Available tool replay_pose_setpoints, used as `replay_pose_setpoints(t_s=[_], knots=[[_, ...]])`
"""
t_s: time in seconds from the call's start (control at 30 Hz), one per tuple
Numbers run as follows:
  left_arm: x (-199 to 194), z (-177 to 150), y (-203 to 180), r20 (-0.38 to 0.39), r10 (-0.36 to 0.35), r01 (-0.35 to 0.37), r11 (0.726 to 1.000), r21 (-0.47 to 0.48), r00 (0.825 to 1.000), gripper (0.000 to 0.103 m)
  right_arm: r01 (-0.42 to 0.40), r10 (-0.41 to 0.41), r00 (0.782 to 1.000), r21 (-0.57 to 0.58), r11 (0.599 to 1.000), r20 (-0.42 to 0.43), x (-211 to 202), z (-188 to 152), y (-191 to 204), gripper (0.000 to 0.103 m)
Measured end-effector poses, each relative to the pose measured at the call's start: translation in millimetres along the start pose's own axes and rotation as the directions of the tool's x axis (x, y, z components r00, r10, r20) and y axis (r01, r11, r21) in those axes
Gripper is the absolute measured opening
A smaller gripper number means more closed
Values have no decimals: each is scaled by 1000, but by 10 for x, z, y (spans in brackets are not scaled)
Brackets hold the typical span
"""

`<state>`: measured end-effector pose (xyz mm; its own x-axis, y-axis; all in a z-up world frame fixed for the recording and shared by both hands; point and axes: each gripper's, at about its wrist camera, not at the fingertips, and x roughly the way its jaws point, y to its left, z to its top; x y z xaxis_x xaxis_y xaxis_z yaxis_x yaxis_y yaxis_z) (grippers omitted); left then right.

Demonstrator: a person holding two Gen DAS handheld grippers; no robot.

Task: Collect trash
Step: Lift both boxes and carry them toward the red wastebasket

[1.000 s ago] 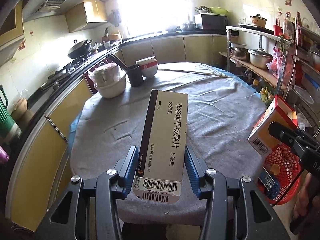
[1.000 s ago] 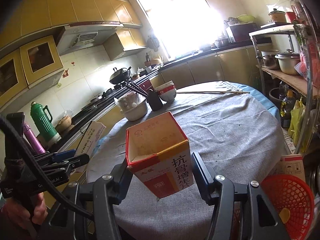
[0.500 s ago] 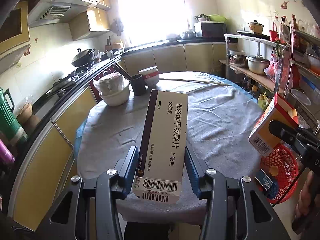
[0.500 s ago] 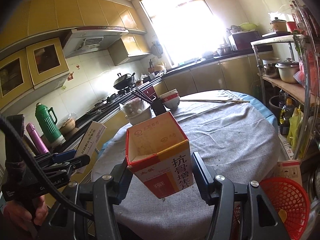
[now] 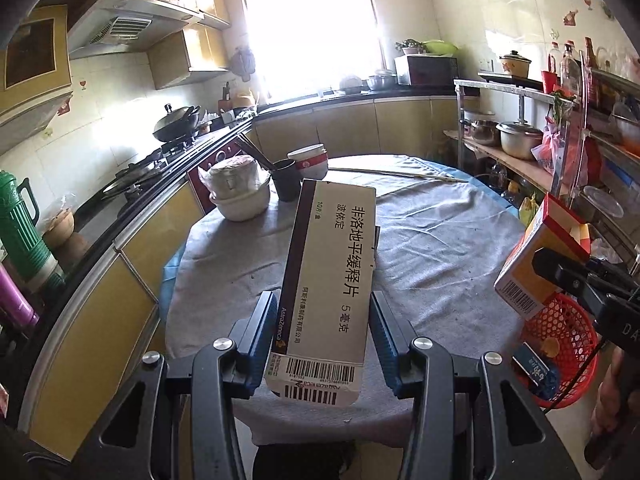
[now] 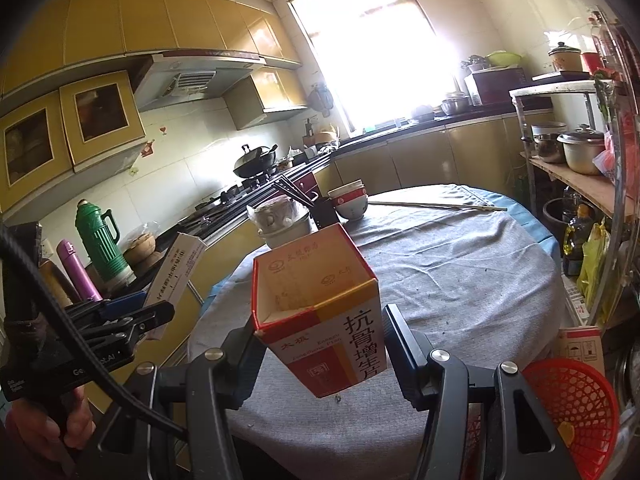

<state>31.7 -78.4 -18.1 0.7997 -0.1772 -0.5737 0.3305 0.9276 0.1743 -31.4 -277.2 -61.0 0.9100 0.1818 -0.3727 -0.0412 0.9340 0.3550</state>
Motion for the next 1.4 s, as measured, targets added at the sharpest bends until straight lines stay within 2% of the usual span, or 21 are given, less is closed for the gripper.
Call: replay_pose_setpoints(t_s=[0.83, 1.4], knots=[[-48, -3, -13, 7, 6, -6, 1000, 12, 1000, 49, -3, 3, 1000, 17, 1000, 2, -50, -31, -54, 59], [-41, -29, -190, 4, -2, 2, 997, 78, 1000, 49, 13, -13, 1000, 56, 998, 12, -162, -86, -191, 59]])
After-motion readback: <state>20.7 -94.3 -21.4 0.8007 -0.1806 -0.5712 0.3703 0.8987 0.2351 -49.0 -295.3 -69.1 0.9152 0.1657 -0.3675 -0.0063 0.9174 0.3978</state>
